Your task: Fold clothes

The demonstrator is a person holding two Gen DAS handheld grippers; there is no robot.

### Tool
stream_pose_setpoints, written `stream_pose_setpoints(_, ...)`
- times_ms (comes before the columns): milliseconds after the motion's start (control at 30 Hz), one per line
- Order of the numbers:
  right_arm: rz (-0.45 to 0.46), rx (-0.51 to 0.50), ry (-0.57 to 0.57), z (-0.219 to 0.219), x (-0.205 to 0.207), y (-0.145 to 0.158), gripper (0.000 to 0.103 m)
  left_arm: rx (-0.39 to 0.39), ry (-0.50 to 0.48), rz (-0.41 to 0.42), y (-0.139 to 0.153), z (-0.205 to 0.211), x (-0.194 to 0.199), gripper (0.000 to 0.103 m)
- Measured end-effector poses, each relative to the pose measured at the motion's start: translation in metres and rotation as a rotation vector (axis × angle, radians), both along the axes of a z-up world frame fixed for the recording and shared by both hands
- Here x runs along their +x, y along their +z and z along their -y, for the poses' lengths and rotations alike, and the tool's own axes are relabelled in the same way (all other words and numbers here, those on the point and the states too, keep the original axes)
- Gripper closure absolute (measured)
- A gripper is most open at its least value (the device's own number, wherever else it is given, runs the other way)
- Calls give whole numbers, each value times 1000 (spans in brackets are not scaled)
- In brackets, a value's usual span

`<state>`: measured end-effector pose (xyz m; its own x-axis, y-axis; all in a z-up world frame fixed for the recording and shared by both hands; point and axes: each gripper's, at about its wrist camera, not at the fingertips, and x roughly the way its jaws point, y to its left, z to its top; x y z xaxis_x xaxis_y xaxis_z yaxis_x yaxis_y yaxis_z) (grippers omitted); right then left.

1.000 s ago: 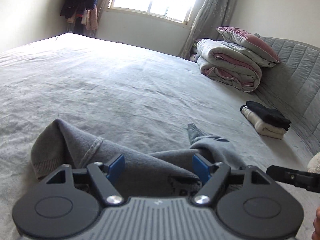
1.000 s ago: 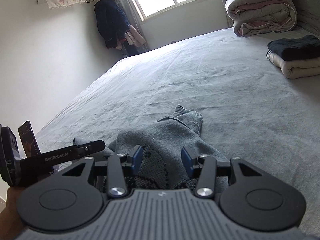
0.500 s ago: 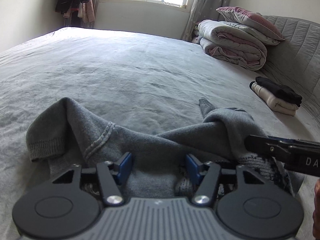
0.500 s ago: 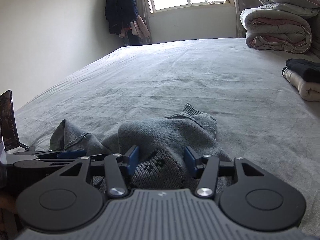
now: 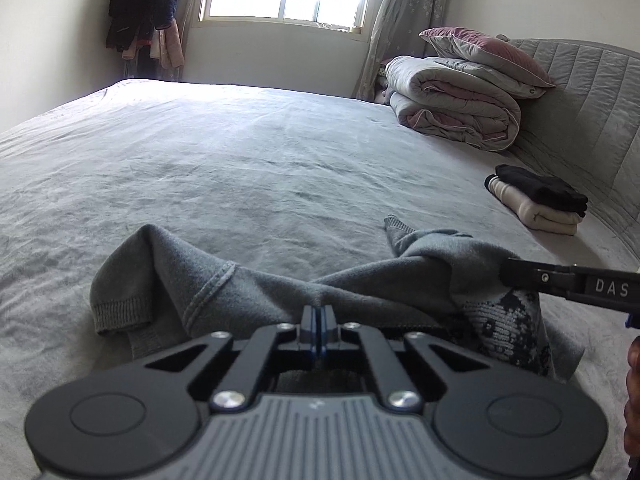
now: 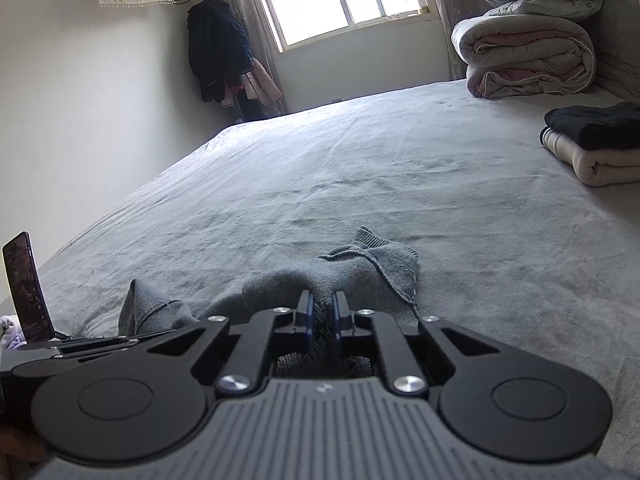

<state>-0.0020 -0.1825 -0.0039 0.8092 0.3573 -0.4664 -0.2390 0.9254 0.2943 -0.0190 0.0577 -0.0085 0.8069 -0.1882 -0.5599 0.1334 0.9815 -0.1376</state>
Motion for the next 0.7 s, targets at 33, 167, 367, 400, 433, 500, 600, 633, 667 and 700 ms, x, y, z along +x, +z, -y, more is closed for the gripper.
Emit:
stream_pose_setpoints(33,4,-4,-6,2,-4,2,93,0,0,0,2,-1,-2,102)
stream_pose_setpoints(167,10,11,-36,12,-19,10,93,-35,1,-12,10,-6,-18,102)
stream_pose_setpoints(367,29,6,-69,20,-56,15,93,-29,-40,-23,12,2,-54,102)
stream_pose_setpoints(400,32,5,-73,21,-63,14,93,-30,-44,-24,12,3,-60,102)
stream_pose_setpoints(433,34,5,-76,23,-71,13,93,-32,-48,-25,12,4,-66,102)
stream_pose_setpoints(500,33,2,-85,26,-85,11,93,-40,-54,-30,11,5,-77,102)
stream_pose_setpoints(600,23,1,-95,31,-102,6,93,-43,-66,-38,9,8,-91,102)
stream_pose_setpoints(633,19,0,-99,33,-106,3,93,-43,-70,-40,9,9,-96,102)
stream_pose_setpoints(667,13,0,-102,34,-111,1,93,-42,-75,-43,8,11,-100,102)
stream_pose_setpoints(700,7,0,-107,36,-115,-1,93,-41,-79,-46,8,12,-104,102)
